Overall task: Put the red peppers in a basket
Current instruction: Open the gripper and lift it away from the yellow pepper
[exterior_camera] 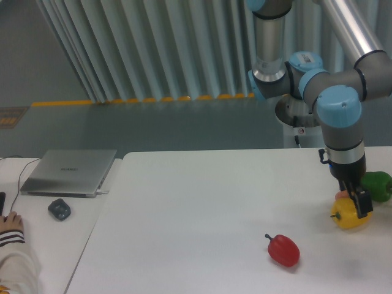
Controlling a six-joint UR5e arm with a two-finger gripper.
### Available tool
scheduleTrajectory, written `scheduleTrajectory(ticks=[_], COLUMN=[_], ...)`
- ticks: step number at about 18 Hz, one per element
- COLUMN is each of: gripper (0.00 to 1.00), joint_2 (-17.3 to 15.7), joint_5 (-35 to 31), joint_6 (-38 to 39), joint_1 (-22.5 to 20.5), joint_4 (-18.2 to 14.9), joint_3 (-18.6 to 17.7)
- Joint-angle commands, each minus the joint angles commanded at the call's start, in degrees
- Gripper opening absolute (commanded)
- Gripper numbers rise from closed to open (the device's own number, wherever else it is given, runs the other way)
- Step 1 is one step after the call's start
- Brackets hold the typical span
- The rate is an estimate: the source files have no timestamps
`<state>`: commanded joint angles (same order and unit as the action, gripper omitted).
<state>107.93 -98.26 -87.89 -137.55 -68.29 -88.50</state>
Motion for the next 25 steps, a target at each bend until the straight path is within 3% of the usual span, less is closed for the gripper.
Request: scheduleTrajectory(ticks=[4, 10, 16, 23, 25], gripper=[1.00, 1.00, 1.00, 1.00, 1.00], joint_2=[0.2, 0.0, 0.1, 1.8, 1.8], joint_5=[1.2, 3.5, 8.1, 8.5, 15.8], joint_6=[0.3, 0.4, 4.0, 9.7, 14.3], joint_1=[-0.1, -0.3, -0.4, 0.6, 0.6], joint_4=[0.3, 5.8, 6.4, 10.8, 10.9], joint_3=[0.2, -2.4, -4.3, -4.5, -4.1])
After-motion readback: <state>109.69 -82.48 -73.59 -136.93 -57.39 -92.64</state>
